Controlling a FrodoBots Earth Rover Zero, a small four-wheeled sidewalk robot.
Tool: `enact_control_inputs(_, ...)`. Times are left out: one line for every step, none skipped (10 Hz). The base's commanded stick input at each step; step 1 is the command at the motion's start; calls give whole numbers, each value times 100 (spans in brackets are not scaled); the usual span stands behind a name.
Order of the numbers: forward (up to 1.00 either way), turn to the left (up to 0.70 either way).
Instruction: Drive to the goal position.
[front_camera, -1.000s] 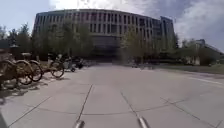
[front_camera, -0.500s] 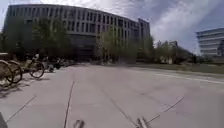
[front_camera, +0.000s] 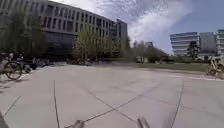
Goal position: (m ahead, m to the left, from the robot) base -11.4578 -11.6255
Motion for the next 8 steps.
enact_control_inputs(-70, 35)
enact_control_inputs(-70, 35)
enact_control_inputs(-70, 35)
enact_control_inputs(-70, 35)
enact_control_inputs(-70, 35)
enact_control_inputs(-70, 35)
enact_control_inputs(-70, 35)
enact_control_inputs(-70, 35)
